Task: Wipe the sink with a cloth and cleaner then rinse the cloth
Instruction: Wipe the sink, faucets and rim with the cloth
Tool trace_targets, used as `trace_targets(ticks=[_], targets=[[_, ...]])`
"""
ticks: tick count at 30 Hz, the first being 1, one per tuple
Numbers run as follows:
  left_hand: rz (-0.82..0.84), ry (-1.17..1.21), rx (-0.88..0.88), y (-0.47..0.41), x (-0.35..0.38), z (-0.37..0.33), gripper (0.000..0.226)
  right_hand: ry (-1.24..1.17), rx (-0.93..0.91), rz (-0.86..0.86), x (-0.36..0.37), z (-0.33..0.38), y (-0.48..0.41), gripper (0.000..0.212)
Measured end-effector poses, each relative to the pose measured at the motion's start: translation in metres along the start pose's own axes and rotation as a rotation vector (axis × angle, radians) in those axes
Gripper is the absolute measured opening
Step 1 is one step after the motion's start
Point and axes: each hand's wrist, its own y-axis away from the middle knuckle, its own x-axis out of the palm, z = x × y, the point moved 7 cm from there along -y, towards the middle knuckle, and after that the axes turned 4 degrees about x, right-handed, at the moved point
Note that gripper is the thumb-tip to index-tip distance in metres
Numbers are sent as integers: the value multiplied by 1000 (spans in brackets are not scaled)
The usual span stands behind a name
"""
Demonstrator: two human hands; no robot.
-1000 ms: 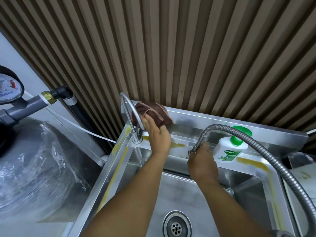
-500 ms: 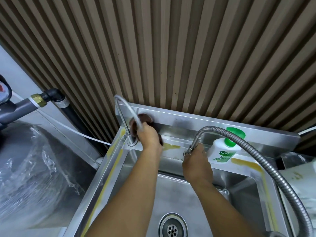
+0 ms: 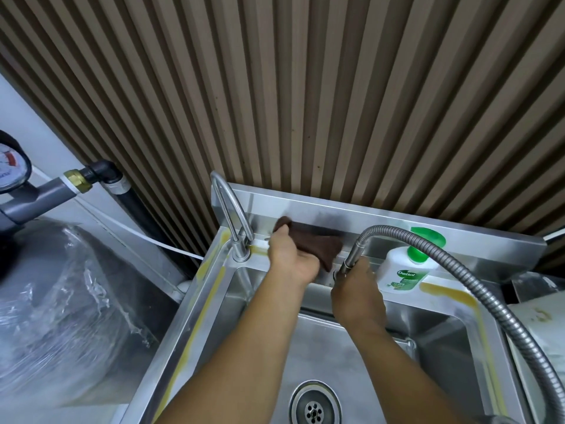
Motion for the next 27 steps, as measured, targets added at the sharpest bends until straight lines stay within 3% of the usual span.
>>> trace_targets(ticks=[2,4,7,10,13,15,20,23,27], targets=[[-28,69,138,1,-15,-30,35,11,-1,-6,1,-1,-1,15],[-90,-34,340,4,-31,-55,38,12,1,-5,2,-2,-1,14],[-248,-841,602,21,-39,-70,38,7,1,-7,2,-3,-2,14],[16,-1588,908,9,-43,-38,40,6,1,-8,3,-3,-2,14],[248,-2187,977,-15,-62,14,59,8,10,-2,3,-2,-2,14],[375,-2275,932,-11,-56,34,67,-8,22,9,3,-2,-2,18],[657,-2314,1019,-5,-53,37,70,-33,22,12,3,-2,-2,15],[606,-2439,1016,-3,-70,7,78,-26,11,7,3,-2,-2,13],[353,-2564,846,-9,-79,-21,75,1,6,0,1,-1,-1,15]])
